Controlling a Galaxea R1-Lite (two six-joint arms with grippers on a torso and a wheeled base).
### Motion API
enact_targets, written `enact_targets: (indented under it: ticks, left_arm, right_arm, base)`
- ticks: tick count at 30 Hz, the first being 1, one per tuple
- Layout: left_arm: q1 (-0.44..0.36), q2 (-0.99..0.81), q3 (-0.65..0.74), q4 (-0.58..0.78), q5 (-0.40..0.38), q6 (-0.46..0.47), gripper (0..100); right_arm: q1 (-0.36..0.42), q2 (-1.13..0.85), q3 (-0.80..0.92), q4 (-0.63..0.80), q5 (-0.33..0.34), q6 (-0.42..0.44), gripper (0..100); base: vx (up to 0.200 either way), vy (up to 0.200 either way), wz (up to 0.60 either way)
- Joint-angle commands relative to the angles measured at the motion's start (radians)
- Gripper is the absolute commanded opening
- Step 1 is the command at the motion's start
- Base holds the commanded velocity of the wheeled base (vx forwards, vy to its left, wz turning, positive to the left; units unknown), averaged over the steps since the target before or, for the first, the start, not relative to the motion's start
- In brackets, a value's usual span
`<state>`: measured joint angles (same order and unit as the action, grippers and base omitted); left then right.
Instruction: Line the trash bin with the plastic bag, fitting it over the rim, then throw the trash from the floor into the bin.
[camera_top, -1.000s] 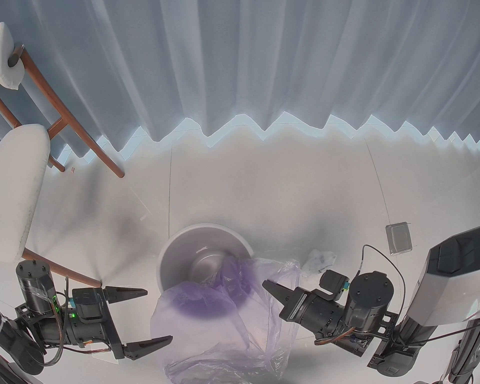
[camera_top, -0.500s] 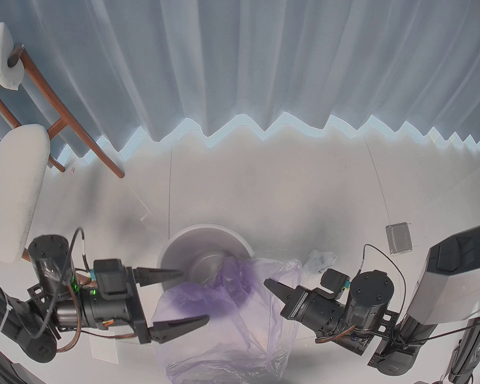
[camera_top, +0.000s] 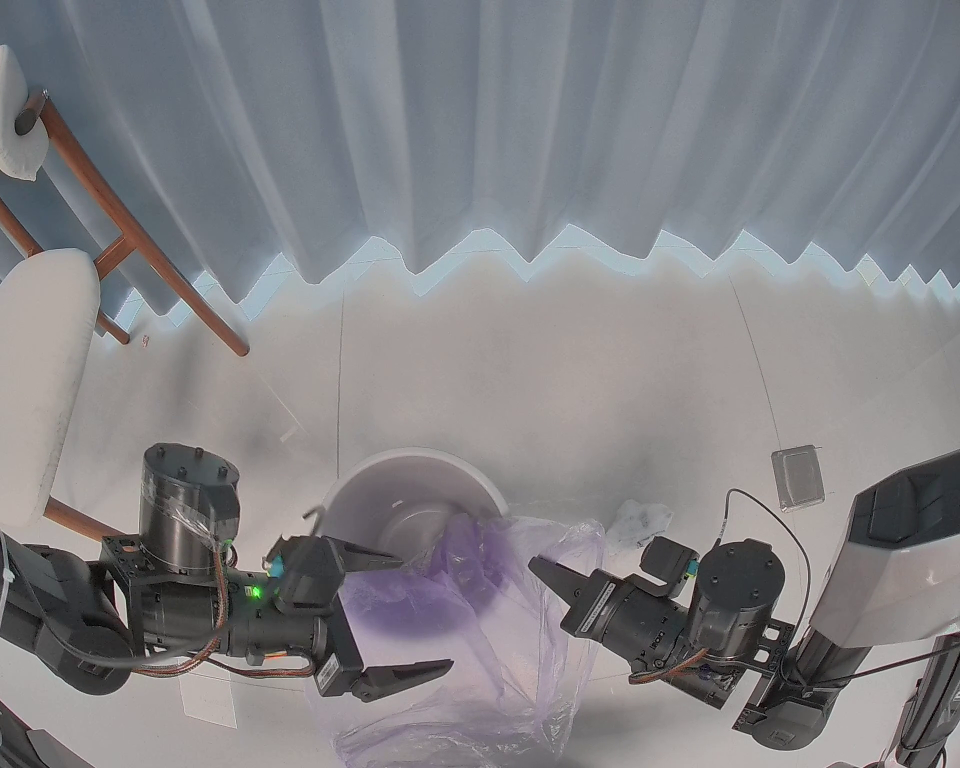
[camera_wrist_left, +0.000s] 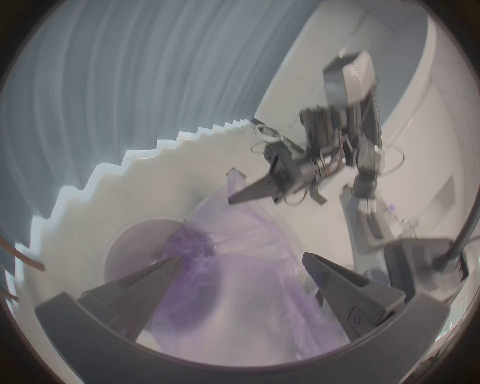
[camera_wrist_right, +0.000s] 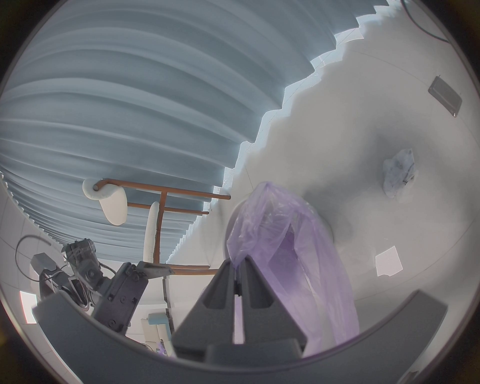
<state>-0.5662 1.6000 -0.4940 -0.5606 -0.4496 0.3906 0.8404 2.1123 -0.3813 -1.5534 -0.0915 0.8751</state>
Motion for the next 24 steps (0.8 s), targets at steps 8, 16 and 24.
enact_targets:
  ticks: [8,16,24]
  left_arm:
    - [-0.031,0.032,0.035,0.079,0.071,0.145,100]
    - [-0.073,0.143,0.003,0.039,0.075,0.143,100]
    - [-0.075,0.204,-0.028,0.034,0.077,0.142,100]
  right_arm:
    - [-0.014,0.032,-0.013,-0.017,-0.002,-0.004,0]
    - [-0.014,0.035,-0.013,-0.017,-0.002,-0.004,0]
    - [-0.015,0.032,-0.013,-0.017,-0.002,-0.004,0]
  base:
    - [0.000,0.000,0.00]
    - [0.000,0.000,0.00]
    - [0.000,0.000,0.00]
